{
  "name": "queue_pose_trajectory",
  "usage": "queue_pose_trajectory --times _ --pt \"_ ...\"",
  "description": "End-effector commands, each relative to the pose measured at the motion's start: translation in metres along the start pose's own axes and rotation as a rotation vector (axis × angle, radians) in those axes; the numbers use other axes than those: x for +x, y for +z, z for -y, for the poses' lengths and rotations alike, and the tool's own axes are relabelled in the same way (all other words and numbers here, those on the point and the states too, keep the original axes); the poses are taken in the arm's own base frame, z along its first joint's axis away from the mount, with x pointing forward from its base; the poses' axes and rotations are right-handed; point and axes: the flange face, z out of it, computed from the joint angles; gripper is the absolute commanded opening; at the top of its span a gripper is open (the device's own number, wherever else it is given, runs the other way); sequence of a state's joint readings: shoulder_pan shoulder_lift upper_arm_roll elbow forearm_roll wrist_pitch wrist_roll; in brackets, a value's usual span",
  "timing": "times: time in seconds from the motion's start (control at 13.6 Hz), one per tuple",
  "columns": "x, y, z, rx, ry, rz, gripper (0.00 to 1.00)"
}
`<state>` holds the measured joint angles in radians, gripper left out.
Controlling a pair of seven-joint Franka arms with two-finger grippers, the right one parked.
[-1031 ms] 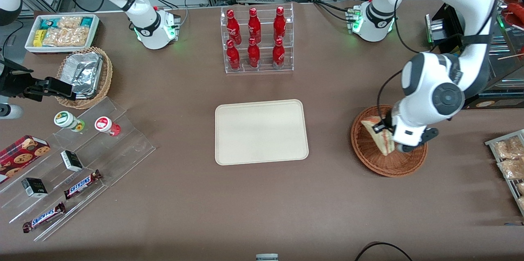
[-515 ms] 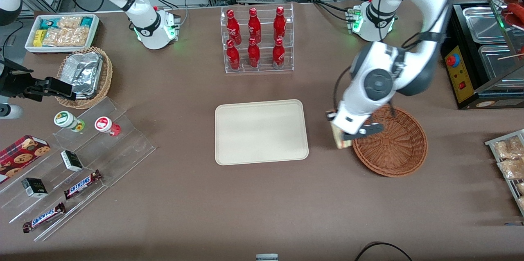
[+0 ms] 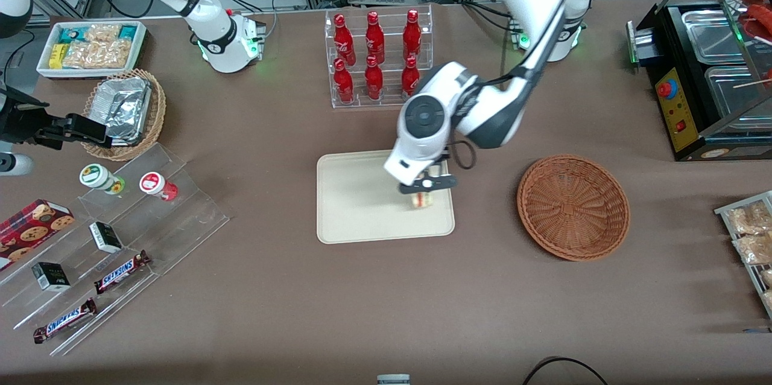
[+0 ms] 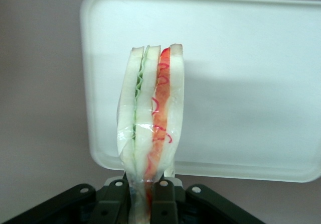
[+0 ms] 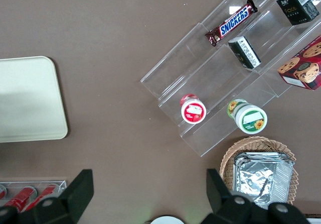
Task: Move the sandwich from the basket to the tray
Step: 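Carry the sandwich with the left gripper over the cream tray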
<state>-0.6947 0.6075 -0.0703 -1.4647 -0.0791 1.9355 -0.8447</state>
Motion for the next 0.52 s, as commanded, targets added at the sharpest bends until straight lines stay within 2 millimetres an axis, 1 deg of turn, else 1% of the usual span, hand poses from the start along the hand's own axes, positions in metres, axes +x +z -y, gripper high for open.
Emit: queue_pose_trajectory --times 0.0,0.22,0.37,0.44 --pt "0.003 0.009 -0.041 -0.018 -0.011 0.001 0.00" --pt "0.004 0.029 -0.063 -0.032 0.003 -0.007 0.00" --pt "0.008 0.040 -0.066 -0.037 -0.001 -0.011 0.00" --pt "0.010 0.049 -0.066 -0.032 -0.001 -0.007 0.00"
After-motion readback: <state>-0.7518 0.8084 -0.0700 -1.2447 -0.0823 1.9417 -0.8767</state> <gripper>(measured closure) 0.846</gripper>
